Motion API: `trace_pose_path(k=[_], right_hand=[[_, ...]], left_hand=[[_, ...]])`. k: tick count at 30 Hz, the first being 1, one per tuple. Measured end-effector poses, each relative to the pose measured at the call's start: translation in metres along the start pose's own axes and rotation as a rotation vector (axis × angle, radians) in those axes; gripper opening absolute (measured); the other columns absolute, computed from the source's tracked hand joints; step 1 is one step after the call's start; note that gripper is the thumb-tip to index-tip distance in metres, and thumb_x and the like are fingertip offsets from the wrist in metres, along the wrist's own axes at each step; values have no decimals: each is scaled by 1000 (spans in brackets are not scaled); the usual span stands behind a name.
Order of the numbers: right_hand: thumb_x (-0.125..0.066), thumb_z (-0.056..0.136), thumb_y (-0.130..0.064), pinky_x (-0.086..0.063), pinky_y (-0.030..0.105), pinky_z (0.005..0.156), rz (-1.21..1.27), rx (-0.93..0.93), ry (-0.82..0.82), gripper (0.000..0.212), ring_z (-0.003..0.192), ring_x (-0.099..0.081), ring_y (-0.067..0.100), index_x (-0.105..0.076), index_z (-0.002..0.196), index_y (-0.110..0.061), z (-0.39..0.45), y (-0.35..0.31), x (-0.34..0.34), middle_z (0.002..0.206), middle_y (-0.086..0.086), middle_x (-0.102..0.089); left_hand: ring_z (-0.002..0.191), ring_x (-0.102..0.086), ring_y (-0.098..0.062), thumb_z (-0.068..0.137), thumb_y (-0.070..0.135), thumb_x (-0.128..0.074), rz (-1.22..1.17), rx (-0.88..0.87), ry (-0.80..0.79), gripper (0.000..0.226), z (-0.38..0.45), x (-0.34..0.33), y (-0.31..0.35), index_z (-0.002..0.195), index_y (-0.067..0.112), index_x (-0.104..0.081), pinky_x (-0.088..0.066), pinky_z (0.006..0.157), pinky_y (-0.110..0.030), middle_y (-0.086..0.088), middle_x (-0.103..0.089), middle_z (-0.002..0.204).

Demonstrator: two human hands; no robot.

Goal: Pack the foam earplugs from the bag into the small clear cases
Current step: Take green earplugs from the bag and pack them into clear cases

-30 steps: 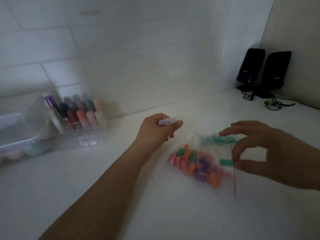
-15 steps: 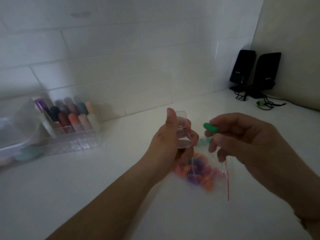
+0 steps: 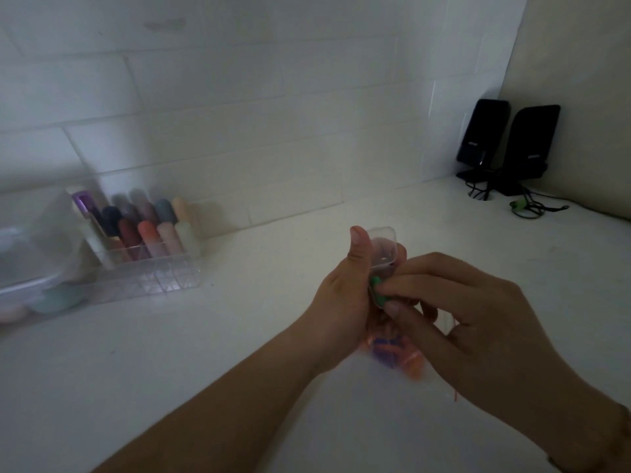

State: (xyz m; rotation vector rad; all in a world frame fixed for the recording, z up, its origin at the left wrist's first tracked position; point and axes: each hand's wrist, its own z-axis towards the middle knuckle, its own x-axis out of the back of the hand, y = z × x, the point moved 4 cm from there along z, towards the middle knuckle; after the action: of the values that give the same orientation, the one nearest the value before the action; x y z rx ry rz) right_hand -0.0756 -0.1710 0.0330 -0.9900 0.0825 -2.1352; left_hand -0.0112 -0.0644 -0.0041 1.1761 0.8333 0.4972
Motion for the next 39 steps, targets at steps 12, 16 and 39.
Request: trace_pose_path(k=[12, 16, 39], right_hand=[[-53, 65, -63, -37, 22, 97, -98, -256, -373, 18, 125, -29, -15, -67, 70, -53, 0, 63, 51, 126, -42, -41], [-45, 63, -77, -14, 21, 115, -93, -312, -797, 36, 135, 10, -20, -58, 95, -70, -16, 66, 27, 137, -54, 1], [-47, 82, -41, -35, 55, 105, -451, -217, -426, 37, 145, -10, 29, -63, 115, -37, -24, 69, -43, 159, 0, -18]], left_hand=[[43, -42, -17, 86, 70, -22, -63, -103, 340, 62, 18, 48, 16, 80, 15, -50, -32, 44, -20, -6, -53, 59], [46, -43, -20, 95, 65, -19, -50, -85, 512, 63, 21, 62, 10, 80, 14, -51, -34, 49, -24, -8, -54, 58], [41, -39, -19, 94, 69, -23, -239, 34, 557, 62, 27, 59, -12, 76, 15, -49, -33, 40, -18, -10, -50, 57]])
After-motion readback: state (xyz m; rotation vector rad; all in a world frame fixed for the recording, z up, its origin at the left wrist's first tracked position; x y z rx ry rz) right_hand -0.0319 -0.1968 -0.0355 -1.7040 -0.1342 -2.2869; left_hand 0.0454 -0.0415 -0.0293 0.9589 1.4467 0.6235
